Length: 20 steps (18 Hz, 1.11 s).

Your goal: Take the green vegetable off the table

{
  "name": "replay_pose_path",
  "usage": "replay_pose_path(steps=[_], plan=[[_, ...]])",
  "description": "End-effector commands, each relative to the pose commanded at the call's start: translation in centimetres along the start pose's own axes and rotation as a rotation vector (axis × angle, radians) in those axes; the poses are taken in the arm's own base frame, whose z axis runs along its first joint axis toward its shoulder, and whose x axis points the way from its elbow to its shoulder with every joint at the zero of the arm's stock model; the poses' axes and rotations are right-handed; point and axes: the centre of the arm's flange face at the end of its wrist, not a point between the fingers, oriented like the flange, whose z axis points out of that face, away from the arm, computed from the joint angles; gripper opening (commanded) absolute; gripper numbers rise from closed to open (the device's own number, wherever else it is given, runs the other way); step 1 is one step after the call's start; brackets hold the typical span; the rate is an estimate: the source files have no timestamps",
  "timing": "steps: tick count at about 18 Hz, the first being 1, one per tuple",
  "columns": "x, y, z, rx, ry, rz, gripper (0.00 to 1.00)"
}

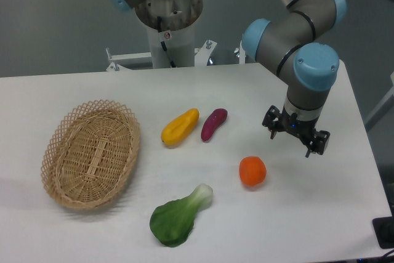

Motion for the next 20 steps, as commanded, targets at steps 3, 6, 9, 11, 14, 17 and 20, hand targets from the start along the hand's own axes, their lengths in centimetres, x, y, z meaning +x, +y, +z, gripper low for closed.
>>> replay_pose_path(steps=[3, 6, 9, 11, 14, 17, 20], plan=[[0.1, -0.2, -0.1, 0.001, -0.001, 0.002, 1.0], [0.1, -0.4, -0.2, 0.005, -0.003, -0.006, 1.0], [0.8, -2.5, -0.6, 0.029, -0.006, -0.014, 1.0], [1.7, -4.3, -0.9, 0.036, -0.006, -0.034, 1.0], [3.4, -7.1, -0.6, 0.041, 0.003, -0.034, 1.0], [5.1, -10.0, 0.3, 0.046, 0.014, -0.044, 1.0], [6.4, -12.6, 0.8, 0.052, 0.021, -0.059, 1.0]])
